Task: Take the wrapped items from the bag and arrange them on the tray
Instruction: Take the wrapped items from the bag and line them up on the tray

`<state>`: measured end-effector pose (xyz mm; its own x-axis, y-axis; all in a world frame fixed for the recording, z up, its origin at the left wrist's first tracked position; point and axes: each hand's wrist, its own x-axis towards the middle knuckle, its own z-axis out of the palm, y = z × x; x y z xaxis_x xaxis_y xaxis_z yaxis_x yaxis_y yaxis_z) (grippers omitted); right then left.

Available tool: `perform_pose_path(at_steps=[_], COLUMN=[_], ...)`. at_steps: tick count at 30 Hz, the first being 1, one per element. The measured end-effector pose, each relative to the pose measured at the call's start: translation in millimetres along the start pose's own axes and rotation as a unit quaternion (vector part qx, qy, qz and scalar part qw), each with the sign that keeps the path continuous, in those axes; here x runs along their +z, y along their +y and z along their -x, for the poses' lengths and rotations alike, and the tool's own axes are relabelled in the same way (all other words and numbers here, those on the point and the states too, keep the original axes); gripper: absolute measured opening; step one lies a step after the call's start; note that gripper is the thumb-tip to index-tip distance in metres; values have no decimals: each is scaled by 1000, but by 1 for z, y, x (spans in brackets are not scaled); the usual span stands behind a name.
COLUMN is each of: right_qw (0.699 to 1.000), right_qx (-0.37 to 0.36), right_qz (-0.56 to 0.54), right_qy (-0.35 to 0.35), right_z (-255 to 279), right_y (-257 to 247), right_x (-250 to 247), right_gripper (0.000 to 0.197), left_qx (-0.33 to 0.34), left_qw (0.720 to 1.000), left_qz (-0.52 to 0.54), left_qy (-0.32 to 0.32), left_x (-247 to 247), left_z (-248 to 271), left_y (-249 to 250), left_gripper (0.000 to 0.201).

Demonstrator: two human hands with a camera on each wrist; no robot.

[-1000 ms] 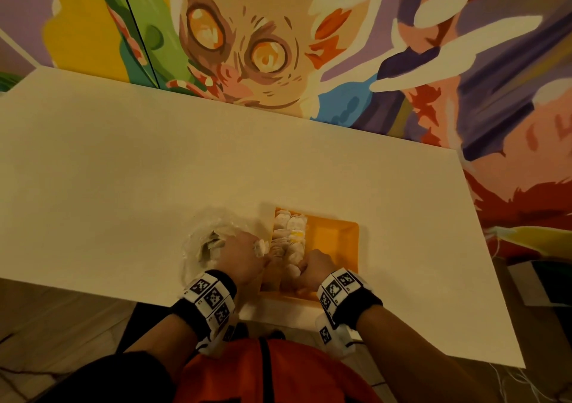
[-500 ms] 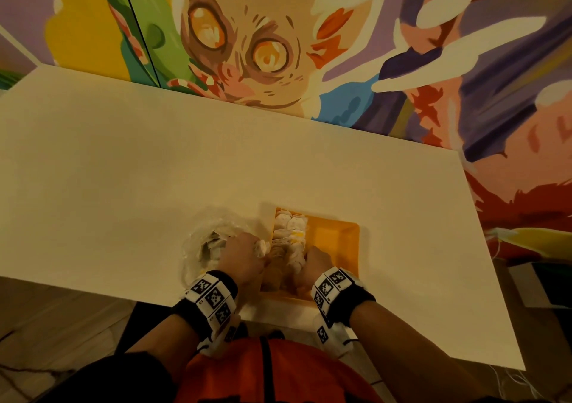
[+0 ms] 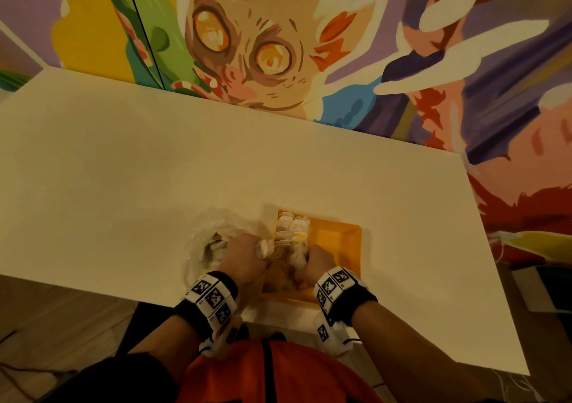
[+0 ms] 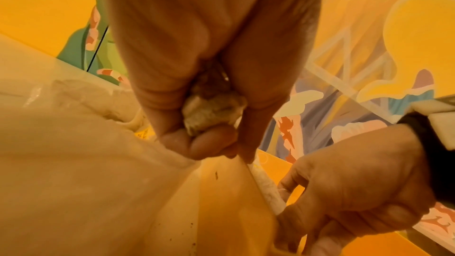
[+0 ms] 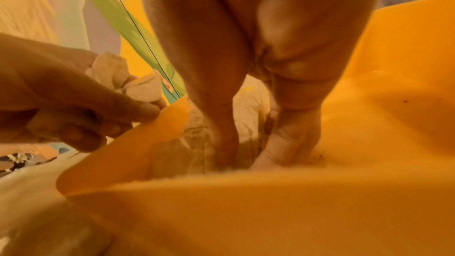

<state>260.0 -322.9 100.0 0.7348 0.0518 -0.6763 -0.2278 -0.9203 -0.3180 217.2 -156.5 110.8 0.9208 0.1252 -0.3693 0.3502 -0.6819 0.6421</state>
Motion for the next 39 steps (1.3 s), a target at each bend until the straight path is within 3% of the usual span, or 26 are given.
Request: perform_pose_path(at_steps=[2,4,9,12,15,18,26,30,34,39], right_qw=[999,997,962,931,918,910,892,905,908,911], right_qx=[7,-6,-133,-227,-279,-282,-287,-309,-298,-300], right_qz=[-37,-58,-219,-279,-274,-285,-324,-259,-260,-245], right_qy=[16,42,99,67,61,103,128,140,140,145], right_z=[-3,-2,16,26,28,24,27,30,27,25], right_y=[5,9,-3,-18,-22,-22,-16,-15,-16,-14], right_x=[0,-5,-25,-23,-14,-11,-24,-27,-22,-14], right_gripper=[67,68,23,21,16,13,17,17,11,10], left_qx=[14,32,58,83,100,94,73,118,151,139], left_qw=[999,997,984,973,966,961,973,964,973,959], left_qz=[28,58,170,214,240,260,217,233,153,231], left_qy=[9,27,13,-10,-12,-14,35,49,83,86], left_x=[-2,-4,-12,-16,-17,-16,-23,-28,-27,-25], left_z=[1,2,4,9,13,14,10,9,5,6], left_y=[-2,-4,-4,3,8,6,-5,3,9,12], left_gripper=[25,26,13,14,7,14,25,16,9,4])
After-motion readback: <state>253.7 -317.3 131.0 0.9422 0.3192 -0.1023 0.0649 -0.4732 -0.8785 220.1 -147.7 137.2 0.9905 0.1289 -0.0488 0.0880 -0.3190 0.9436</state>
